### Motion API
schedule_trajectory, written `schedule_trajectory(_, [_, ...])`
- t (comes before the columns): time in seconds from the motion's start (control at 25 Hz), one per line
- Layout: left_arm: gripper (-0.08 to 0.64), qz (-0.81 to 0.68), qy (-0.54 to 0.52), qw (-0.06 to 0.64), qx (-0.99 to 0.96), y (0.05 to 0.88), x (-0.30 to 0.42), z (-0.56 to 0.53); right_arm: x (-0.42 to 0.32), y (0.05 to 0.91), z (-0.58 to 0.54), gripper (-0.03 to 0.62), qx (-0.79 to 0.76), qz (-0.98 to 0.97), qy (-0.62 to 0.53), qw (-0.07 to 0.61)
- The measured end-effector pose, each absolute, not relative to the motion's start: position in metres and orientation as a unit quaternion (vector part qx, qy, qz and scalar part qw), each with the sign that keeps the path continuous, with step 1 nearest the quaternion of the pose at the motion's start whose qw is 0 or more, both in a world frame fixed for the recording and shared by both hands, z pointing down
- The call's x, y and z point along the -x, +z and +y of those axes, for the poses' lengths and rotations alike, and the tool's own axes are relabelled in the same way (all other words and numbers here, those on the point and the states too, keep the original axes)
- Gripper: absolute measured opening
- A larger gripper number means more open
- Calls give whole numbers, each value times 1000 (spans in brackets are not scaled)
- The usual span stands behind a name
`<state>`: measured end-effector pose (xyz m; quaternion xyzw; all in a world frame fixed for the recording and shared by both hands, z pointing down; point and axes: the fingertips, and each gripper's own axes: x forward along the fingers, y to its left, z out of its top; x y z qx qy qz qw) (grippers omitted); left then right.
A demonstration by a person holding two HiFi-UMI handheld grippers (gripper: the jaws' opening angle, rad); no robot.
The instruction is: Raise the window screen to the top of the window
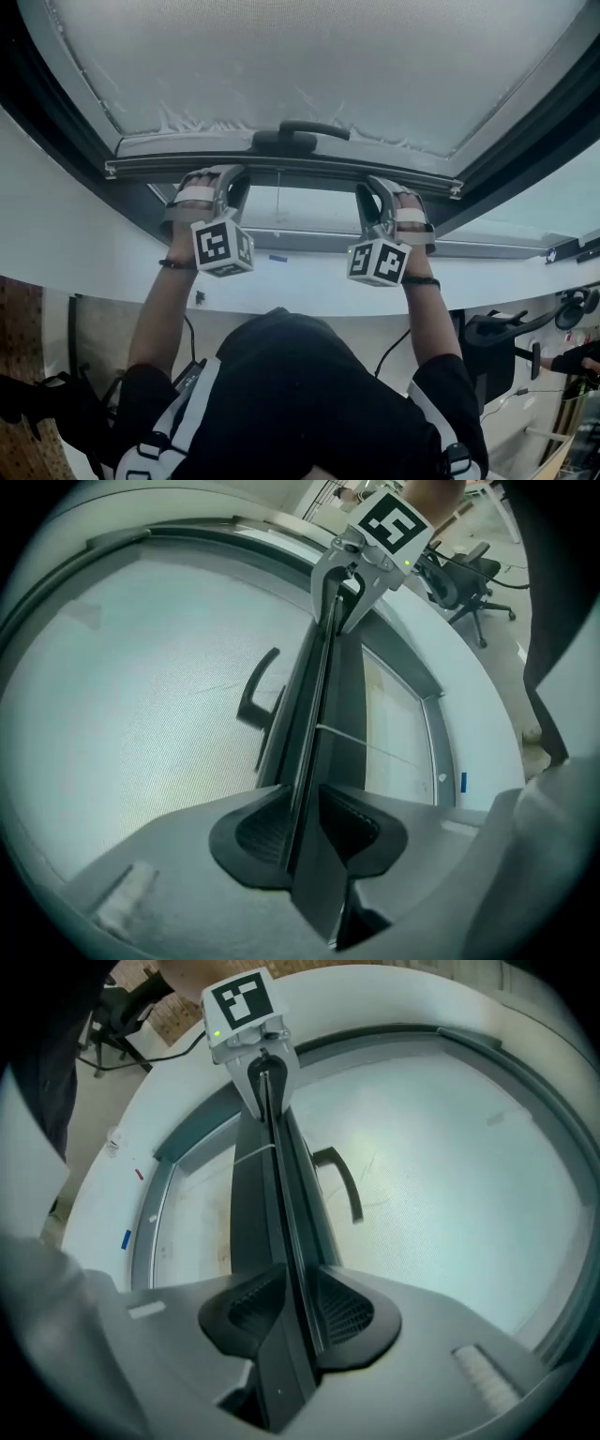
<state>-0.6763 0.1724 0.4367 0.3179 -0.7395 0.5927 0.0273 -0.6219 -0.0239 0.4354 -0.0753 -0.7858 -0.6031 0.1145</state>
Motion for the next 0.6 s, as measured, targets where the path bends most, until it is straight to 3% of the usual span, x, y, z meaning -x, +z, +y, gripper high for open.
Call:
schedule_trajectory(0.24, [103, -731, 592, 12, -341, 439, 670, 142, 635, 437, 35, 117, 132, -781, -602, 102])
schedule_trajectory(0.6, [81, -735, 588, 17, -338, 443, 669, 140, 638, 464, 57, 202, 158, -762, -616, 124])
